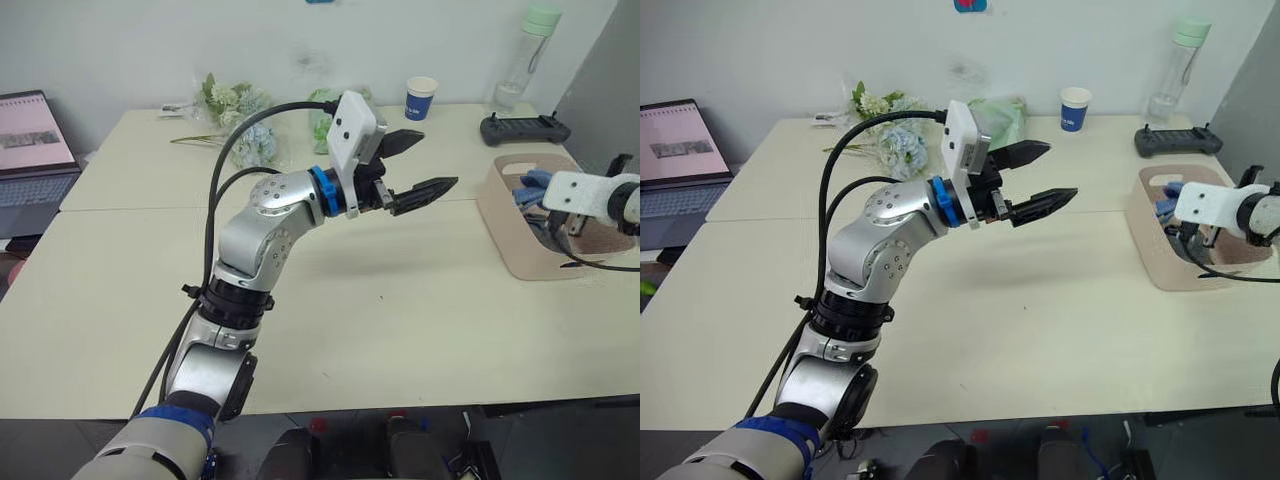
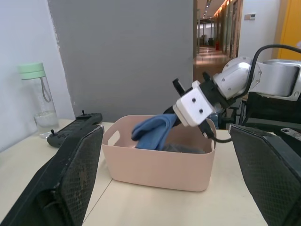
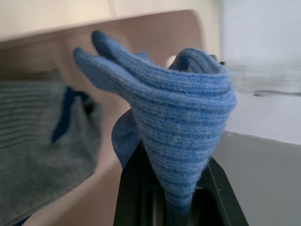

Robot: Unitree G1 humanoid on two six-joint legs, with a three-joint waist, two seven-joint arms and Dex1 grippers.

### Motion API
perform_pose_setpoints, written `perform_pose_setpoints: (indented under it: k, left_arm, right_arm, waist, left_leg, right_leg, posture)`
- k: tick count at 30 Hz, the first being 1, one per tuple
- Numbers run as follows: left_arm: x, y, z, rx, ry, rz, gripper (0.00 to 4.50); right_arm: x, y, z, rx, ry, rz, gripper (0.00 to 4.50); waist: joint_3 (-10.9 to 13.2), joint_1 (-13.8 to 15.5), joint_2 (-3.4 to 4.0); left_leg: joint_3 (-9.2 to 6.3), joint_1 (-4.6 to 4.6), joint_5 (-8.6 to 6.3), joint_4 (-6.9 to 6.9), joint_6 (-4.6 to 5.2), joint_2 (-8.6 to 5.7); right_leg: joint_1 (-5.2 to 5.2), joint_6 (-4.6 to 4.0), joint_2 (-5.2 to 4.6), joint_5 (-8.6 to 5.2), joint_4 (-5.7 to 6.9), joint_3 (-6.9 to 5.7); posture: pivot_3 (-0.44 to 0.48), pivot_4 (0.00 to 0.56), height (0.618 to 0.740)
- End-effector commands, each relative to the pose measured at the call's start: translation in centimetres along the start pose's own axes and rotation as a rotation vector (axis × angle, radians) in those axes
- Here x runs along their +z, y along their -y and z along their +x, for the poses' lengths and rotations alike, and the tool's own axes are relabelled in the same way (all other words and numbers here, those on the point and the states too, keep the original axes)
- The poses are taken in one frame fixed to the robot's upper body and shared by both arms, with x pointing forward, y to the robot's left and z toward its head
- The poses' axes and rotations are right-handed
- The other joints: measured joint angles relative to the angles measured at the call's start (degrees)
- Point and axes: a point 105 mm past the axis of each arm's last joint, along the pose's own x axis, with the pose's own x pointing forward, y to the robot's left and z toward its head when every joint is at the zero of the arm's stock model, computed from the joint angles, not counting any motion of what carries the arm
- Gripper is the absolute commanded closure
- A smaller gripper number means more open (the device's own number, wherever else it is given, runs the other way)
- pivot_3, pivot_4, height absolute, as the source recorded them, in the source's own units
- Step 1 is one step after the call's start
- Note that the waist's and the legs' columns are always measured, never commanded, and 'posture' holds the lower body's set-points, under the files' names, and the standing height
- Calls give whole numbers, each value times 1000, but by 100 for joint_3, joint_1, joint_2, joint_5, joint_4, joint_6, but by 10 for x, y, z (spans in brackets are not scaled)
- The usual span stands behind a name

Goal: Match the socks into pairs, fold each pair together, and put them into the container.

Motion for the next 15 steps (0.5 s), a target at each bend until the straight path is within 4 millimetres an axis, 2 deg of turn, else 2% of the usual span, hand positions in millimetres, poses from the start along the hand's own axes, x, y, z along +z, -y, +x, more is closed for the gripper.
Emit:
perform_pose_setpoints:
  k: [1, 3, 4, 5, 9, 15]
  left_arm:
    - [10, 6, 0, -4, 28, 37, 64]
    - [7, 5, -3, 0, 20, 37, 64]
    - [7, 6, -3, -1, 17, 38, 0]
    - [6, 6, -3, -1, 16, 39, 0]
    - [7, 4, -3, 0, 18, 38, 0]
    - [7, 1, -4, 2, 16, 42, 0]
  right_arm:
    - [-6, -6, -9, 80, -14, -9, 4500]
    - [-8, -2, -15, 93, -20, 3, 4500]
    - [-10, -1, -18, 105, -25, 3, 3833]
    - [-11, 0, -20, 119, -29, 5, 3674]
    - [-14, 1, -37, 222, -48, 8, 2379]
    - [-18, 33, -61, 212, -99, -14, 197]
  waist:
    - [0, 1, 0]
    - [0, 2, 0]
    - [0, 3, 0]
    - [0, 4, 0]
    - [0, 7, 1]
    - [-1, -11, 1]
  left_leg:
    - [0, 0, 0, 1, 0, 0]
    - [3, 1, 0, 1, 1, 0]
    - [4, 2, 0, 1, 1, 0]
    - [3, 2, 0, 1, 1, 0]
    - [4, 1, 0, 2, 2, 0]
    - [7, 6, -1, 0, 3, 3]
  right_leg:
    - [0, 1, 0, 0, 0, 1]
    - [0, 2, 1, 1, 1, 4]
    - [0, 2, 1, 1, 2, 6]
    - [0, 2, 1, 1, 2, 5]
    - [0, 1, 3, 1, 2, 5]
    - [0, 1, 4, 1, 4, 9]
  posture:
    - [0, 150, 740]
    - [0, 150, 740]
    - [0, 150, 740]
    - [0, 150, 740]
    - [0, 150, 740]
    - [0, 150, 740]
